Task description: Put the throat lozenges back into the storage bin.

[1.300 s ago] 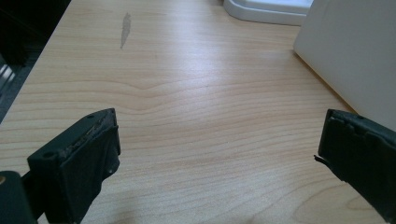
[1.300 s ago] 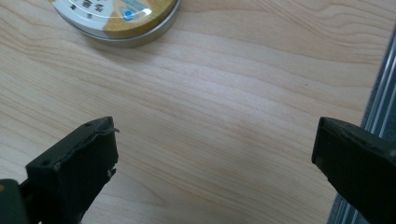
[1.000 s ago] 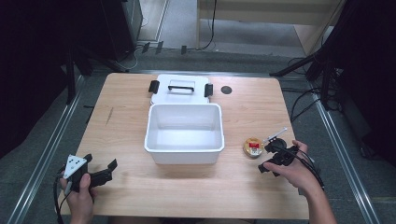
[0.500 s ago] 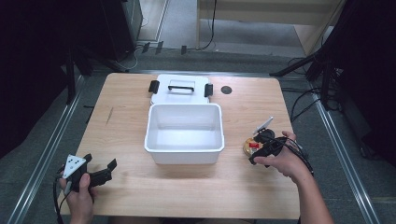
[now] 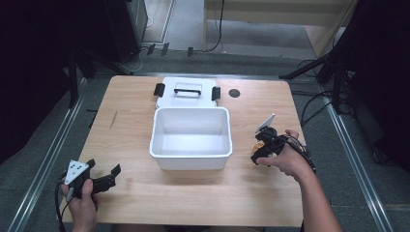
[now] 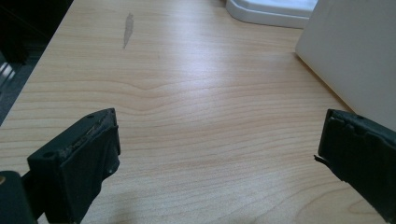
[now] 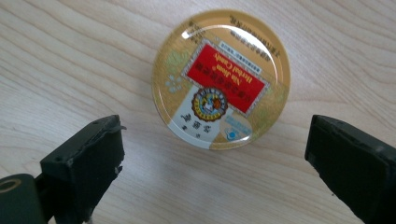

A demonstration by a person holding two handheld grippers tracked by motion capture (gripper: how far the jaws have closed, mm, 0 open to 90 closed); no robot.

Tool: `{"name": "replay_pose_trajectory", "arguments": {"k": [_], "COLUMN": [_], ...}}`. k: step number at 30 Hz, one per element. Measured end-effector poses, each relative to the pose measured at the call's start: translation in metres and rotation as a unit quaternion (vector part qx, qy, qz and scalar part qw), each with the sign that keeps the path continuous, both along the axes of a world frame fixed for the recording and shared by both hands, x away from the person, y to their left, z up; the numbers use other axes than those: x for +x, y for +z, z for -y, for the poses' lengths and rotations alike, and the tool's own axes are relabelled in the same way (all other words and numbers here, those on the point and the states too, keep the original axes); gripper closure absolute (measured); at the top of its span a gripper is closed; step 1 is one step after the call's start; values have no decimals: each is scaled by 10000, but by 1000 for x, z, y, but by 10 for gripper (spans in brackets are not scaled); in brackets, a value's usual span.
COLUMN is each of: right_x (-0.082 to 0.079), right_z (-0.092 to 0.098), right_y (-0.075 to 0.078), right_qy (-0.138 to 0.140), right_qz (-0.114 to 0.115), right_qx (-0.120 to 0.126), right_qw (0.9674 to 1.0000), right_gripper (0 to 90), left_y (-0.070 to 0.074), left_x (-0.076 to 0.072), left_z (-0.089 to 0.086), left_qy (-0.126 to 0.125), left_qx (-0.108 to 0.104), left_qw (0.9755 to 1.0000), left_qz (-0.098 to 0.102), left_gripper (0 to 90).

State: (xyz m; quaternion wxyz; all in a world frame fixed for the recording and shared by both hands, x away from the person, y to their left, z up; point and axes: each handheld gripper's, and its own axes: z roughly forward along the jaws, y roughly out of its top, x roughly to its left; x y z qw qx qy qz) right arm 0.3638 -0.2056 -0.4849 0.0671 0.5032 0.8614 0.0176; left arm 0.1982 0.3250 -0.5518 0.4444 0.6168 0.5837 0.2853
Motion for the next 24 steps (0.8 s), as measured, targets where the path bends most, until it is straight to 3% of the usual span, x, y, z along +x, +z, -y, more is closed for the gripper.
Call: {"name": "replay_pose_trajectory", "arguments": {"k": [4,11,16,24], "right_x": [5,16,23,27], "right_z": [-5,-8,-7,-10], "right_y": [-1,-12,-17,-24], "right_qy": [14,-231,-449,-574], "right_qz": [-45,-188,-242,-303], "right_qx": [-90,-254,-256,-179], "right_qw": [9999,9992,9984,9977], "right_gripper": [44,40,70,139], "left_y": [0,0,0,0], "left_x": [0,0,1,1], "left_z": [0,0,0,0], "left_qy": [-13,-14,-5,-16], "left_qx": [13,5,-13,-20], "left_qw": [10000,10000,10000,10000], "left_qz": [-5,-7,-4,-10], "left_gripper": [0,0,0,0]}}
